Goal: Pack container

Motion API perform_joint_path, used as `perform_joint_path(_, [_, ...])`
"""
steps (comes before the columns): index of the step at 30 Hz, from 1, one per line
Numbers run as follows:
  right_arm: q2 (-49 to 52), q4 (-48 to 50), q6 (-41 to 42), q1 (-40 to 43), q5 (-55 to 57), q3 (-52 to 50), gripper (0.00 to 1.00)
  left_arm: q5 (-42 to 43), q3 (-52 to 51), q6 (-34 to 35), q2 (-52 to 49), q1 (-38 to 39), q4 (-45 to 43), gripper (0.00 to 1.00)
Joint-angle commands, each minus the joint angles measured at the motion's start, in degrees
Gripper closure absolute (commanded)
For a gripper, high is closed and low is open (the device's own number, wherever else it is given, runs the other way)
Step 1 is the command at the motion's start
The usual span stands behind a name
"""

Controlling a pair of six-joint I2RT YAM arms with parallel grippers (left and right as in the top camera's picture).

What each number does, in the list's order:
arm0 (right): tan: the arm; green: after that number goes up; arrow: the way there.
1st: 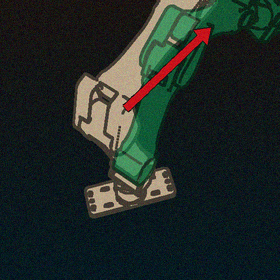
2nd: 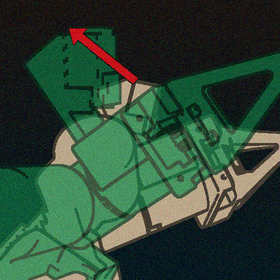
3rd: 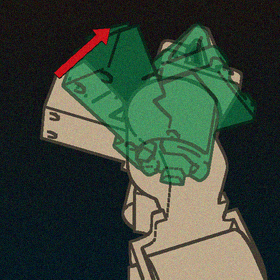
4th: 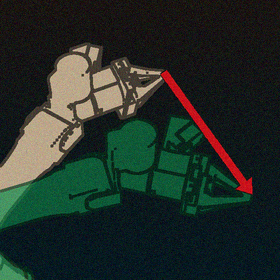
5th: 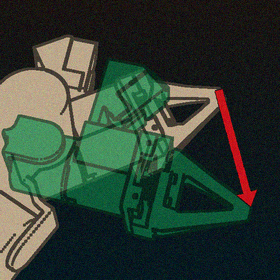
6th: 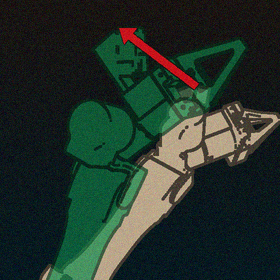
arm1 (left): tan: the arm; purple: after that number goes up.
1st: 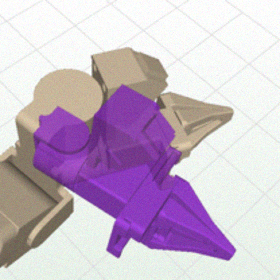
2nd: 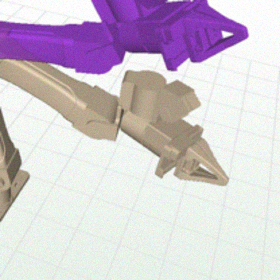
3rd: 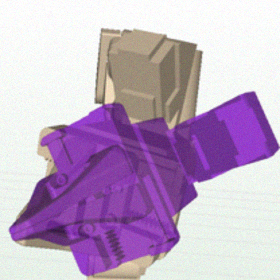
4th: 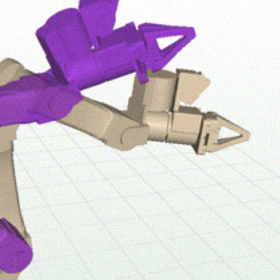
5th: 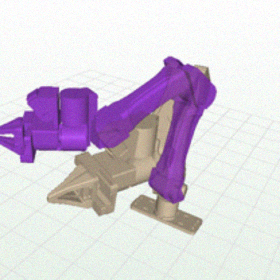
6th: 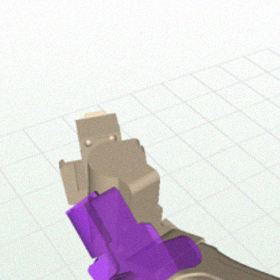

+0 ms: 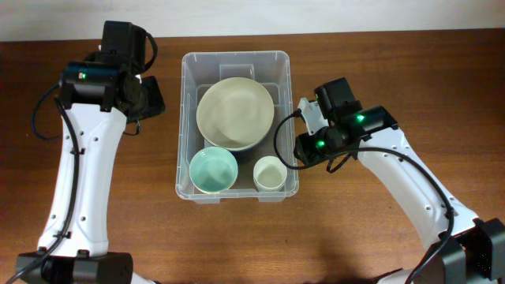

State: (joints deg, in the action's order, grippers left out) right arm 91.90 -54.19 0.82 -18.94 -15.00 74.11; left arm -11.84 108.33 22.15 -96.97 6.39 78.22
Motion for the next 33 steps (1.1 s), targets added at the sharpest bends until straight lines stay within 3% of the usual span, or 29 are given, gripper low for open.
perform_joint_path(1, [1.51, 0.00, -0.66, -0.61, 0.66, 0.33, 0.64, 0.00, 0.46, 0.55, 0.57, -0.22, -0.15, 0.63])
perform_joint_path(19, [1.51, 0.20, -8.09, -0.61, -6.23, 0.33, 0.65, 0.02, 0.46, 0.55, 0.57, -0.22, -0.15, 0.63])
perform_joint_path(26, [1.51, 0.22, -8.09, -0.61, -6.16, 0.33, 0.64, 0.02, 0.46, 0.55, 0.57, -0.22, -0.15, 0.63])
perform_joint_path(33, [1.51, -0.09, -1.51, -0.61, 2.25, 0.33, 0.64, 0.02, 0.46, 0.55, 0.57, -0.22, -0.13, 0.63])
